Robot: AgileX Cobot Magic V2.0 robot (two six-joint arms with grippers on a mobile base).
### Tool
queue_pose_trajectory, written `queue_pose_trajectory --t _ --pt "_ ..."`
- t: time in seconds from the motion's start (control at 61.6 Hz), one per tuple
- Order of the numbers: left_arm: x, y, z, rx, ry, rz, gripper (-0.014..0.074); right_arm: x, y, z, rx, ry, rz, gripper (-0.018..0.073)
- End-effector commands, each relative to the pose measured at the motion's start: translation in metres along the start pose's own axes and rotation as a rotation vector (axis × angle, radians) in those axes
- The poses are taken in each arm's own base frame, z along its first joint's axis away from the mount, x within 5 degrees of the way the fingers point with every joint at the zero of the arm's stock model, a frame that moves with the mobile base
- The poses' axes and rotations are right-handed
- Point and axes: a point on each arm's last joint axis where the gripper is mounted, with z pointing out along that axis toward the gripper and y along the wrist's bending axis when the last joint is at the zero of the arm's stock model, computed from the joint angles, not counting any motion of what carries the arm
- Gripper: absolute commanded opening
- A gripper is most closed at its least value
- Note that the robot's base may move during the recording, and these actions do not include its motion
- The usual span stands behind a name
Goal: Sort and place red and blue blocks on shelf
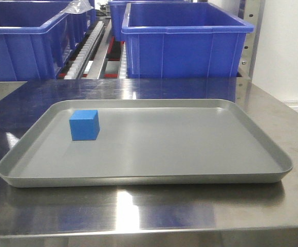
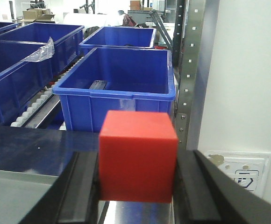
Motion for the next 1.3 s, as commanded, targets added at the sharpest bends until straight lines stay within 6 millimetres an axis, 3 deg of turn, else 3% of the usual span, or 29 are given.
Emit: queue_pose_trajectory --t 0.0,0.097,0.292,0.357,0.682,1.282 --pt "-0.021 -0.023 0.0 0.068 -0.056 -0.009 0.0134 -0.017 0.0 -0.001 0.007 -0.115 -0.009 0.0257" --pt "-0.029 -0.041 0.017 0.1 -0.001 -0.034 0.0218 -0.017 0.0 -0.001 0.007 -0.115 -0.009 0.0257" --pt "-0.044 -0.072 0.053 0.086 0.117 -0.169 0.0608 -0.017 0.0 -0.001 0.007 -0.115 -0.009 0.0257" --pt "-0.048 -0.081 0.064 0.059 0.167 -0.187 0.0668 -0.017 0.0 -0.001 0.007 -0.115 -0.009 0.0257" --pt "-0.056 -0.096 0.102 -0.095 0.364 -0.18 0.0671 -0.017 0.0 -0.001 0.007 -0.115 -0.009 0.0257" --pt "-0.047 -0.1 0.134 -0.129 0.436 -0.166 0.0665 -0.017 0.0 -0.001 0.007 -0.115 -0.009 0.0257"
